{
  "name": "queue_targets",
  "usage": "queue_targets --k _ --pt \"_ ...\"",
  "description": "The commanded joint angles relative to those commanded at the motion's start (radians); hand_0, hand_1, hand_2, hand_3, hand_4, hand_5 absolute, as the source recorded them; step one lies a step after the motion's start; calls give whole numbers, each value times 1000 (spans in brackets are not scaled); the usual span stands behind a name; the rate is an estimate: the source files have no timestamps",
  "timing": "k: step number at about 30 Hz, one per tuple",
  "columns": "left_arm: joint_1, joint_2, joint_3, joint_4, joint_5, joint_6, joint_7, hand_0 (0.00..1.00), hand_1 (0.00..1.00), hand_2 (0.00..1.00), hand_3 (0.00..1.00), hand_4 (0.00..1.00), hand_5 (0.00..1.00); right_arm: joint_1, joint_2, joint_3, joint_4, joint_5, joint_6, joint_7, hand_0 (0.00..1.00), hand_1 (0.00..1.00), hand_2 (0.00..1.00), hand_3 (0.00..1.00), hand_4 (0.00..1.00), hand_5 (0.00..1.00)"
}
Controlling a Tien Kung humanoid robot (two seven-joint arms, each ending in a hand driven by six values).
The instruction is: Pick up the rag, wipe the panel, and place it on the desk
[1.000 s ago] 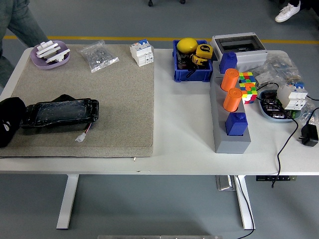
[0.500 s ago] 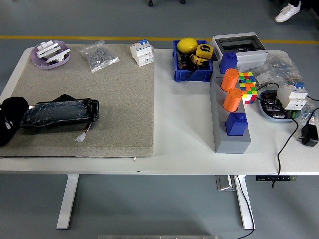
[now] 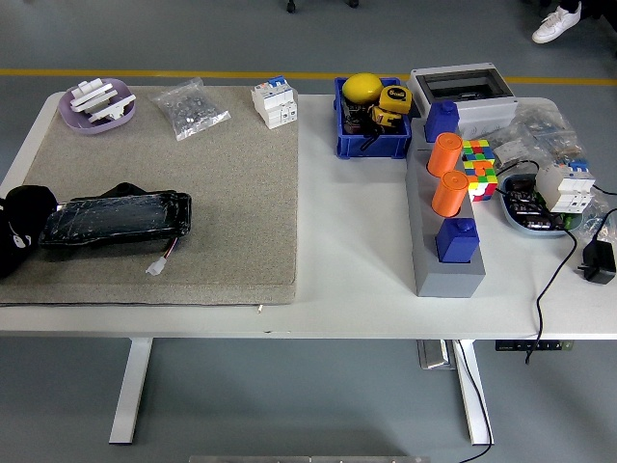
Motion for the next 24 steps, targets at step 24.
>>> queue_targets --k 24 --pt "32 30 -49 -47 7 5 -25 373 651 688 651 871 315 -5 1 -1 2 -11 5 -4 716 626 706 683 998 504"
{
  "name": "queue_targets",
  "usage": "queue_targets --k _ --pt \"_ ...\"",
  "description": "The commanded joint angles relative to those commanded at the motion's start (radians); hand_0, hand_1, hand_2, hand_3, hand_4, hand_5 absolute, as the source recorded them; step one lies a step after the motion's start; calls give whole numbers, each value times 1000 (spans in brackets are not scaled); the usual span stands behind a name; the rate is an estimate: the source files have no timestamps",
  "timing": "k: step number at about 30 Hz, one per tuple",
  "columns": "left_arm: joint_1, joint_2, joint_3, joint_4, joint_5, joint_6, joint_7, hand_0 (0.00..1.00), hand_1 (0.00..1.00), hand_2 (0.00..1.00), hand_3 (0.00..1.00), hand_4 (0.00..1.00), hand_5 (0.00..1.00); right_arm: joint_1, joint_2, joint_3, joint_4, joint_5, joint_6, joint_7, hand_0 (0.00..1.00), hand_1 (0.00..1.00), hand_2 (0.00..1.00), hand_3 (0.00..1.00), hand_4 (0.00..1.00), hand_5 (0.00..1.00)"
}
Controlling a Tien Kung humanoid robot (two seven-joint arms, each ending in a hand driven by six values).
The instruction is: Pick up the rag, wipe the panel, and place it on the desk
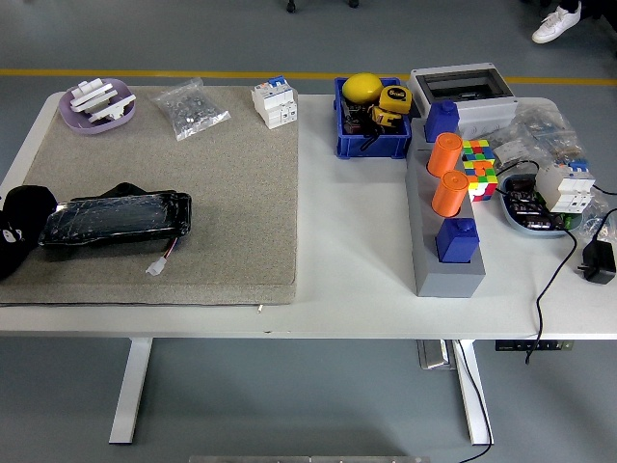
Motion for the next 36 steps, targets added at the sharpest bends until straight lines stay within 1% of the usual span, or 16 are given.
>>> queue_targets --k 3,7,9,14,19,20,26,28,29,31,33,36 --pt "9 2 -23 -15 1 1 -6 373 651 688 651 871 315 -1 0 -1 0 -1 2 -1 716 626 706 683 998 504" --pt "33 0 -88 -50 1 5 -13 370 640 669 643 860 304 -1 1 -3 -3 0 3 -2 717 627 707 680 998 504" --pt "45 1 -120 -70 -8 6 -16 370 640 669 643 860 304 -2 0 -6 -5 2 4 -3 717 627 707 680 998 504" --pt "62 1 -173 -109 -42 7 -20 369 637 667 643 864 308 -9 -1 -32 -16 23 4 -5 715 627 707 680 998 504" --pt "79 -7 -211 -157 -60 7 -18 368 636 663 641 866 312 -20 -1 -75 -34 61 9 -5 717 635 708 680 998 504" --pt "84 -10 -222 -175 -62 8 -16 368 636 663 641 866 312 -24 -1 -77 -37 67 10 -5 717 635 708 680 998 504" --pt "97 -20 -256 -227 -66 11 -7 369 632 645 636 854 299 -31 1 -77 -39 74 11 -3 718 635 707 680 998 503" --pt "100 -26 -272 -240 -67 10 -5 369 632 645 636 854 299 -33 1 -79 -40 76 12 -4 718 635 707 680 998 503" --pt "103 -33 -286 -247 -68 9 -3 368 631 634 625 825 265 -34 2 -82 -42 79 12 -4 717 634 708 679 998 505" --pt "107 -44 -308 -255 -72 8 -3 368 631 634 625 825 265 -35 4 -87 -48 85 10 -5 717 634 708 679 998 505" --pt "109 -49 -318 -257 -77 7 -4 368 631 634 625 825 265 -35 6 -91 -53 92 9 -5 717 634 708 679 998 505" --pt "115 -71 -341 -255 -115 12 -11 369 631 632 621 822 262 -40 9 -105 -62 107 8 -4 719 645 709 679 998 505"
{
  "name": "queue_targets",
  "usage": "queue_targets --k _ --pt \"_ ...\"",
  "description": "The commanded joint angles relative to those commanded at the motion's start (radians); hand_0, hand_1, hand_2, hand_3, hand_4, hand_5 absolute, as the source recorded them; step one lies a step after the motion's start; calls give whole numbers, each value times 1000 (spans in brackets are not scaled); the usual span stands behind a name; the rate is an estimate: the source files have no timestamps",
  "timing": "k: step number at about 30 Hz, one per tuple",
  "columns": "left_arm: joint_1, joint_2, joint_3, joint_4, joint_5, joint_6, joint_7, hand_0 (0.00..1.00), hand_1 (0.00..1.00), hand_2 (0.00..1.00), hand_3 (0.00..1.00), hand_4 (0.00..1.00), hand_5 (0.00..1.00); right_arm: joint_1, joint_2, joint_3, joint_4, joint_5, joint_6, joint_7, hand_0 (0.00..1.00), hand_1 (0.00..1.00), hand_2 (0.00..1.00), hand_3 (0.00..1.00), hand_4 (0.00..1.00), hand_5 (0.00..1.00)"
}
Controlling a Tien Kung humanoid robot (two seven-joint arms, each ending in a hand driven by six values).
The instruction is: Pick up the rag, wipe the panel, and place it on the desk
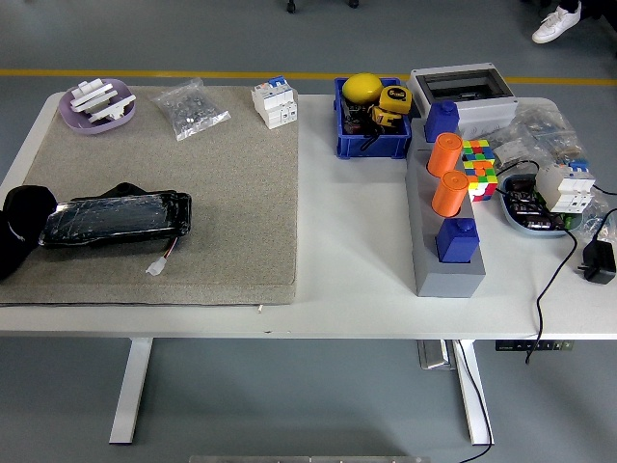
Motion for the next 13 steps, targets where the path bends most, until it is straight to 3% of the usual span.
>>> queue_targets --k 13 --pt "36 -68 -79 -27 -26 8 -12 370 629 623 619 819 260 -22 2 -15 5 10 -4 1 724 663 713 677 998 510"
